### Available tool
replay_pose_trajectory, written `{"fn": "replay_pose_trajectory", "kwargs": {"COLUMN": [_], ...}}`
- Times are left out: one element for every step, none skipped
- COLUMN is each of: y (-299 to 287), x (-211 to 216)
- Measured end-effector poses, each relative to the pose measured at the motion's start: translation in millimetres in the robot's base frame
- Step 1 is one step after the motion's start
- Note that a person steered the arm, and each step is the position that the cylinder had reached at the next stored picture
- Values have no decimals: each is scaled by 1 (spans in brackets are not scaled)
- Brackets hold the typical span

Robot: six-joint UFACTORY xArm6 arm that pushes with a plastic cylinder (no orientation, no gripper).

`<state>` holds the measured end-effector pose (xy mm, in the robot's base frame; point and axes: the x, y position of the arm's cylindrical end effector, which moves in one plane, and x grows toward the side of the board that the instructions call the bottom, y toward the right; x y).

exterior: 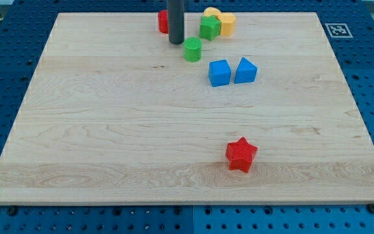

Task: Push the green circle to the blue cube

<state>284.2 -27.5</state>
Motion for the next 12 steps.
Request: {"fn": "replay_pose_trajectory", "kwargs": {"y": [0, 10, 10, 30, 36, 37, 54, 65, 65, 68, 68, 66], "x": [16, 30, 30, 37, 45, 36, 25, 25, 25, 32, 34, 34]}}
